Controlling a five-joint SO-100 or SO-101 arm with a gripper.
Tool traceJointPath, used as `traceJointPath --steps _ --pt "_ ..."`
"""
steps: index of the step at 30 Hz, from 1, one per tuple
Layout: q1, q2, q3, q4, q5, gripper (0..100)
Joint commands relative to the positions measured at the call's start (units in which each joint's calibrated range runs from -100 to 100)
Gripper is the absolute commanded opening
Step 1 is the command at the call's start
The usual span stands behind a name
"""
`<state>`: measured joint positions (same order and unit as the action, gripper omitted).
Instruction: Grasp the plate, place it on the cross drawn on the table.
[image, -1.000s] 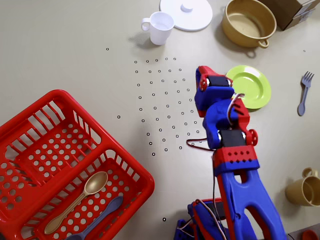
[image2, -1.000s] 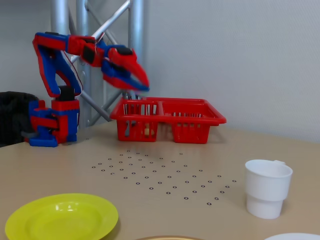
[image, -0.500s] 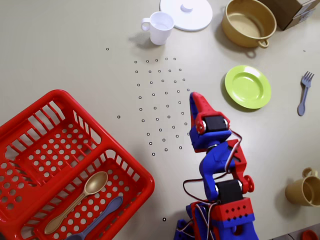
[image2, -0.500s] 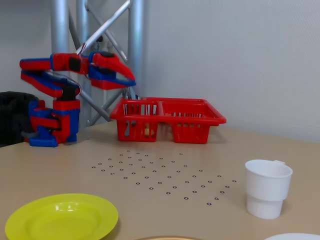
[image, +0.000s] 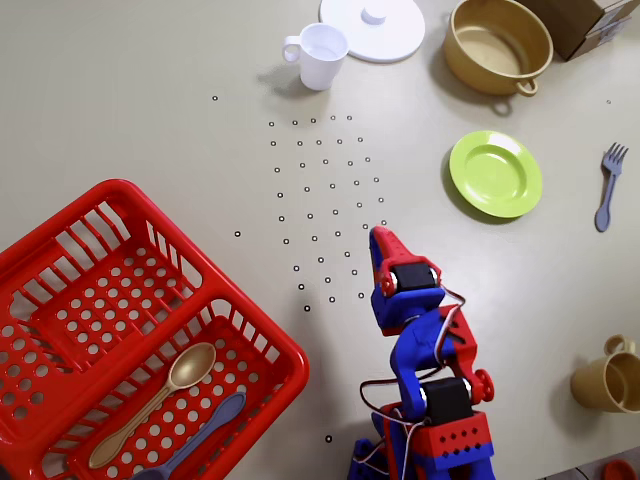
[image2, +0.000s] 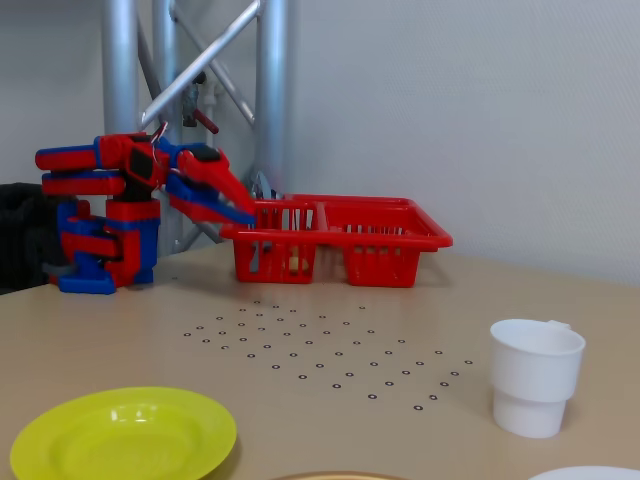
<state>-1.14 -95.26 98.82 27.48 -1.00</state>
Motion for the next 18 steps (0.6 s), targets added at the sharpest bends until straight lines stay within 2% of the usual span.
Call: traceJointPath --steps 1,14,18 --pt "-1.23 -0.6 0.99 2.58 -1.12 0" --pt "-1.59 -0.68 1.08 23.42 -0.88 0" --pt "-1.3 -0.6 1.08 23.82 -0.83 0"
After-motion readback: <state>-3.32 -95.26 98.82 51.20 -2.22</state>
